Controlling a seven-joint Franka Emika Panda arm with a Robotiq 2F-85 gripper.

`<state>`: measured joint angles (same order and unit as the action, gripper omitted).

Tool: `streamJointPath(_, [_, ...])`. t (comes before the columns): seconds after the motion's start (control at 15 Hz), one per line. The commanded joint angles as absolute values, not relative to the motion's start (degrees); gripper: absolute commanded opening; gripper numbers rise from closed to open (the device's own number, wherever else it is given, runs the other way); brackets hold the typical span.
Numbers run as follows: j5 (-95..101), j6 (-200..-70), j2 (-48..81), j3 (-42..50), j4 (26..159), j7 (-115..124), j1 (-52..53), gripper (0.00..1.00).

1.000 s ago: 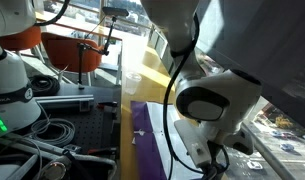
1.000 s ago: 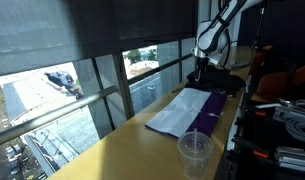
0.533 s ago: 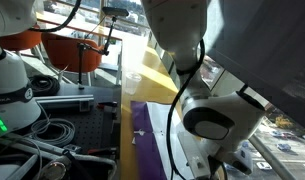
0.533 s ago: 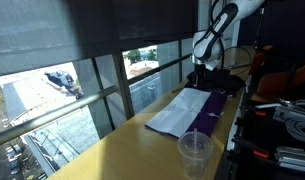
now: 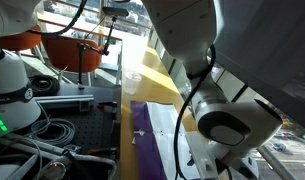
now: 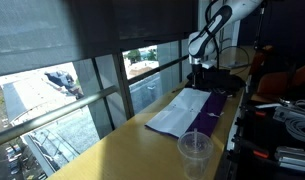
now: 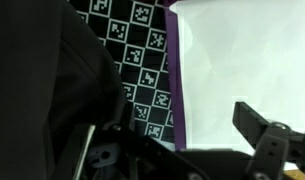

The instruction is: Close the purple folder.

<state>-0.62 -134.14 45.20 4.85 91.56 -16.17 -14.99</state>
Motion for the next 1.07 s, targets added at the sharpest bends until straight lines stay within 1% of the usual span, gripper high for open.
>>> streamJointPath(0.0, [-2.4, -130.6, 47.5, 3.1, 87.5, -16.6, -17.0, 1.0])
streamJointPath(0.8, [-3.9, -131.2, 49.9, 0.9, 85.7, -17.3, -17.3, 1.0])
streamJointPath(0.87, [-3.9, -131.2, 49.9, 0.9, 85.7, -17.3, -17.3, 0.78])
streamJointPath(1.0, [-3.9, -131.2, 49.8, 0.9, 85.8, -17.2, -17.2, 0.68])
